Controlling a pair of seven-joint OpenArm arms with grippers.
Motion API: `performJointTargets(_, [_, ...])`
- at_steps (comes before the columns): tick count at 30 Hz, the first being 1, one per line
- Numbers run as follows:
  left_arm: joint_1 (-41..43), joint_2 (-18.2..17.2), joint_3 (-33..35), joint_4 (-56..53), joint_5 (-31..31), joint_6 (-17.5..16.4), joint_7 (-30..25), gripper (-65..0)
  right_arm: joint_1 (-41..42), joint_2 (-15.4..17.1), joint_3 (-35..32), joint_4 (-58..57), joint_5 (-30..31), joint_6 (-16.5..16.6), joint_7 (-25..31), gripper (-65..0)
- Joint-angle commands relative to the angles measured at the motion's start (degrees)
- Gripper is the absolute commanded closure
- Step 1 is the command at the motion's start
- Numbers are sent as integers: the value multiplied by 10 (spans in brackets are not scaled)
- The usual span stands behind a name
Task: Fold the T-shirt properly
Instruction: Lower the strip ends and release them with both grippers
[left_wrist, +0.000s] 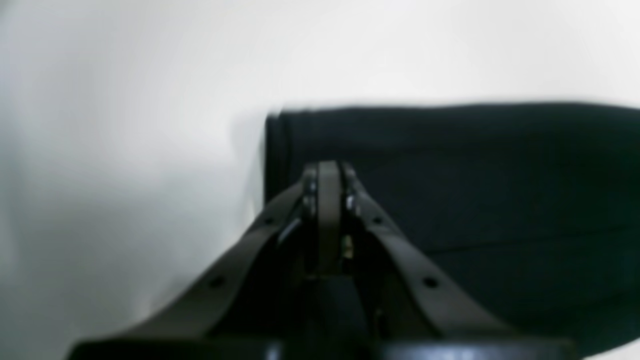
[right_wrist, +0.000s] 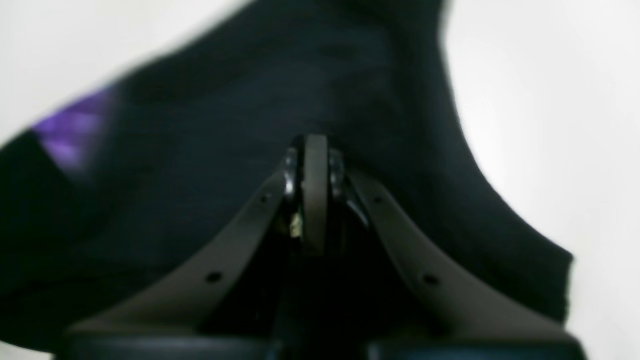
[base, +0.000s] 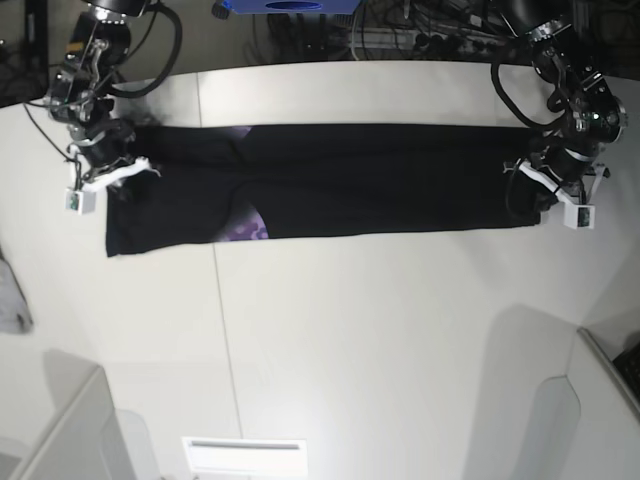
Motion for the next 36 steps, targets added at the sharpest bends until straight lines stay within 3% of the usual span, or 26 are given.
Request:
performJointTargets(1, [0,-9,-16,28,-12,1,-10,0,-1,1,3,29,8,4,14,0])
performJointTargets(9, [64,-18,-108,67,-156,0,31,0,-50,-13,3,134,9,5,11,0])
performJointTargets(12, [83,-29,-115,67,-179,0,30,0,-60,-16,6,137,9,37,11,0])
performJointTargets(17, [93,-32,-116,49,-191,0,30,-420,-68,-17,4,135,9,58,11,0])
performJointTargets(20, [87,-32,-113,12,-191,-1,28,-555,-73,-17,3,135,9,58,11,0])
performJointTargets(26, [59,-41,-104,-75,-187,-1,5,-563,-82,-17,6,135,9,59,11,0])
performJointTargets(29, [50,-64,-50,-103,-187,-1,-1,-561,-86,-17,6,135,9,59,11,0])
performJointTargets(36, [49,-65,3,-168,-186,0,-38,-559,-90,-18,6,137,9,59,11,0])
